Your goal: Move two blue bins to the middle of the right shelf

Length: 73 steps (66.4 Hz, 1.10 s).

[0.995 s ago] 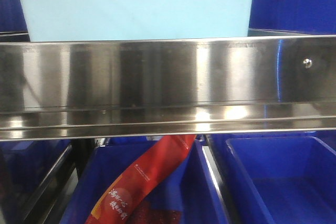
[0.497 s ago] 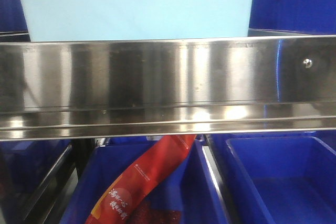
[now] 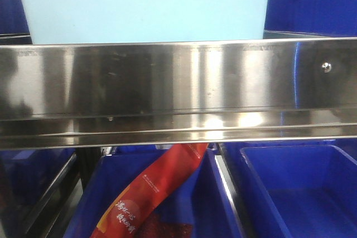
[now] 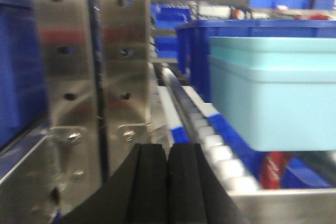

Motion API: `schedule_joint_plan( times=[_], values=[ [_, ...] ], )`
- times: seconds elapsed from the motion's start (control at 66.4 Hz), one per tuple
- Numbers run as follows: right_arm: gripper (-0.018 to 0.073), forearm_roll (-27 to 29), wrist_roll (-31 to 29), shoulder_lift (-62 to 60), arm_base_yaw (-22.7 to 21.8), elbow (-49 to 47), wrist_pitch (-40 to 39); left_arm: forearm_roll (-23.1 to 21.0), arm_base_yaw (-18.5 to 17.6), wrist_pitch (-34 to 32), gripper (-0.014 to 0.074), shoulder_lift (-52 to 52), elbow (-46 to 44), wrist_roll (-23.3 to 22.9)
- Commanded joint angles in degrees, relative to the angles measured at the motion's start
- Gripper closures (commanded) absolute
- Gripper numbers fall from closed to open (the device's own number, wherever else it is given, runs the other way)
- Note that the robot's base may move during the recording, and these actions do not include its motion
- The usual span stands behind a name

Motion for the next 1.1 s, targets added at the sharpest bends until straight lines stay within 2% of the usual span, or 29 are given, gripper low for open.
schedule_joint_plan(
  times=[0.0,0.075,0.181,1.085],
  values=[
    [0.0725,0.07,-0.47,-0.2,-0.37,0.0,-1.36,-1.1,1.53,-2.75,0.0707,-4.05,3.42,1.95],
    [0.0725,0.07,-0.47,-0.2,-0.37,0.0,-1.36,-1.21,1.81,-3.2,0.0707,-4.6,6.35,1.95],
    [0.0725,0.07,-0.47,-0.2,-0.37,0.0,-1.36,-2.39,1.81,-7.89,0.0707,-4.6,7.46,1.95],
    [0.0725,0.07,-0.47,-0.2,-0.37,0.0,-1.36,-2.39,1.81,-7.16,0.0707,-4.6,7.46,1.95]
  ],
)
